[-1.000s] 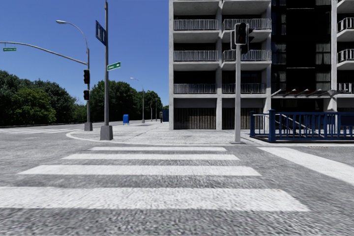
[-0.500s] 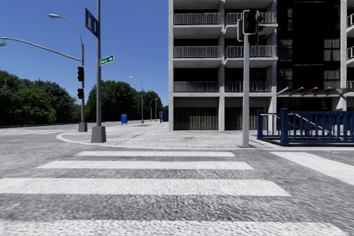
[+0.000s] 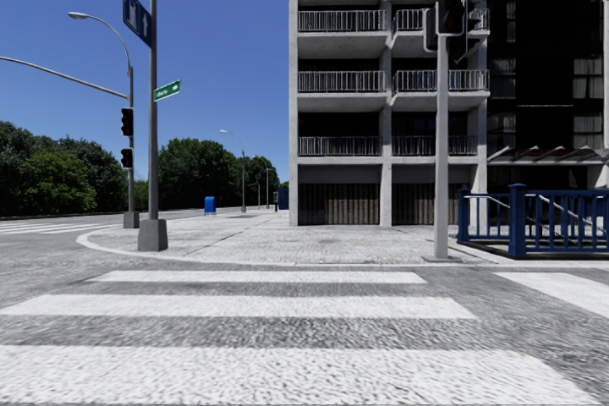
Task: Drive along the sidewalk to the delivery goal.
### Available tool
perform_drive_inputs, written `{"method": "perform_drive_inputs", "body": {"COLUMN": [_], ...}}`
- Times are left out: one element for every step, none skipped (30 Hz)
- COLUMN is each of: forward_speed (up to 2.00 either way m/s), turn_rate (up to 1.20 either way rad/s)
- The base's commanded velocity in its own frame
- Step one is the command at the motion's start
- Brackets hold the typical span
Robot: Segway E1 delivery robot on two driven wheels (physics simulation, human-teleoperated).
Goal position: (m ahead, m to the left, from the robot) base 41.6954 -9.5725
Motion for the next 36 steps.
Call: {"method": "perform_drive_inputs", "body": {"forward_speed": [1.35,1.35,1.35,1.35,1.35,1.35,1.35,1.35,1.35,1.35,1.35,1.35,1.35,1.35,1.35,1.35,1.35,1.35,1.35,1.35,1.35,1.35,1.35,1.35,1.35,1.35,1.35,1.35,1.35,1.35,1.35,1.35,1.35,1.35,1.35,1.35], "turn_rate": [0.0,0.0,0.0,0.0,0.0,0.0,0.0,0.0,0.0,0.0,0.0,0.0,0.0,0.0,0.0,0.0,0.0,0.0,0.0,0.0,0.0,0.0,0.0,0.0,0.0,0.0,0.0,0.0,0.0,0.0,0.0,0.0,0.0,0.0,0.0,0.0]}}
